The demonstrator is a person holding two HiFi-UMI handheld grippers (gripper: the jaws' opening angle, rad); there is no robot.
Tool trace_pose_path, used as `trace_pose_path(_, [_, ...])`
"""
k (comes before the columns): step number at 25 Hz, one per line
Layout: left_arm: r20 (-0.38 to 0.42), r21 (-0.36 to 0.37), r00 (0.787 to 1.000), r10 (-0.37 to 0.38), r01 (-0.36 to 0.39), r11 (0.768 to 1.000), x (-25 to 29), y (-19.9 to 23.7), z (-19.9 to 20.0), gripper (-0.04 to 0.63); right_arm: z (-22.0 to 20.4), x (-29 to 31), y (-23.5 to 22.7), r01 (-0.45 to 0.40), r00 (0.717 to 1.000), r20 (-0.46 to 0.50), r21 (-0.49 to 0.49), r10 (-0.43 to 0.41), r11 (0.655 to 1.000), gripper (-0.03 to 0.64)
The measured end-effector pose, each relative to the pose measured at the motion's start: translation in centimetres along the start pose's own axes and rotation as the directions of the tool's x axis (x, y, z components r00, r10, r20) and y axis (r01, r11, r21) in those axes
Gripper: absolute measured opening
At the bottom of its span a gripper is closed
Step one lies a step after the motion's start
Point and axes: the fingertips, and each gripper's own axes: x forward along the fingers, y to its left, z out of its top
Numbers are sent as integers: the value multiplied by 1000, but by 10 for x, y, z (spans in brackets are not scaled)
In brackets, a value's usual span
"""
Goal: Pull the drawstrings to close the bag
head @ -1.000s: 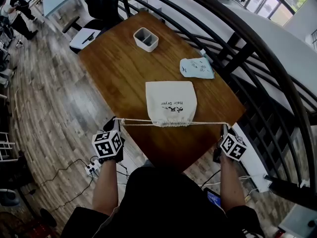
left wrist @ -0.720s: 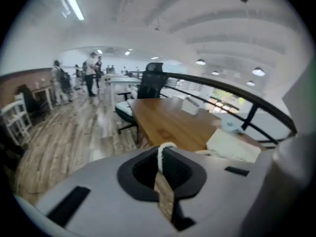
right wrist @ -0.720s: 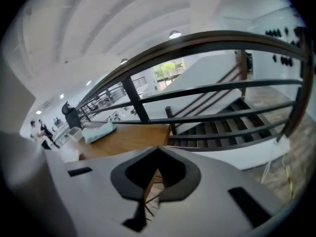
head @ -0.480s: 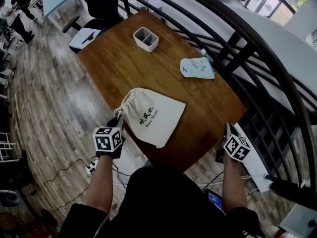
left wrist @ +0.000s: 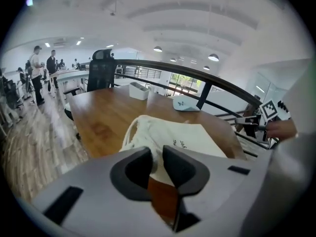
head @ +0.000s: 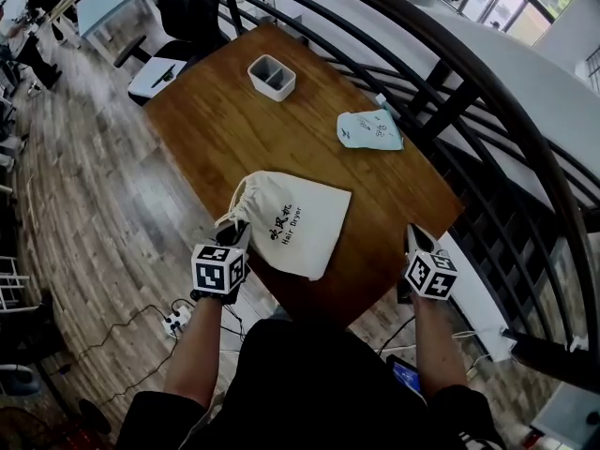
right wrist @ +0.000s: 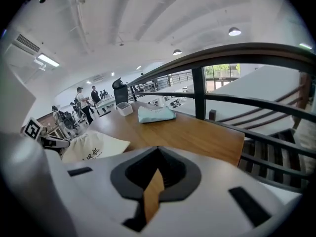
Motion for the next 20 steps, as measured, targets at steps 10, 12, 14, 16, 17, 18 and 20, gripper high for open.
trace_pose_path(10, [-50, 32, 979, -200, 201, 979, 24, -83, 14, 323, 6, 2, 37, -81, 997, 13, -71, 82, 994, -5])
trace_pose_path(12, [-62, 69, 975, -212, 216, 974, 22, -93, 16, 347, 11, 0, 45, -99, 995, 26, -91, 101, 991, -3])
trace_pose_path(14, [-76, 78, 972, -225, 230, 970, 19, -102, 14, 348, 16, -2, 52, -117, 992, 42, -91, 121, 989, -3])
trace_pose_path(16, [-95, 75, 968, -233, 240, 968, 14, -110, 7, 348, 21, -5, 60, -133, 989, 57, -104, 140, 986, -3])
trace_pose_path(17, [-104, 80, 968, -228, 237, 968, 11, -113, 3, 348, 22, -6, 63, -142, 987, 62, -115, 150, 983, -3])
trace_pose_path(18, [-110, 87, 970, -219, 229, 970, 8, -115, -1, 348, 23, -7, 65, -152, 985, 64, -124, 161, 981, -3])
trace_pose_path(20, [-116, 89, 973, -200, 211, 973, 1, -118, -10, 356, 24, -9, 67, -171, 981, 66, -129, 181, 977, -2])
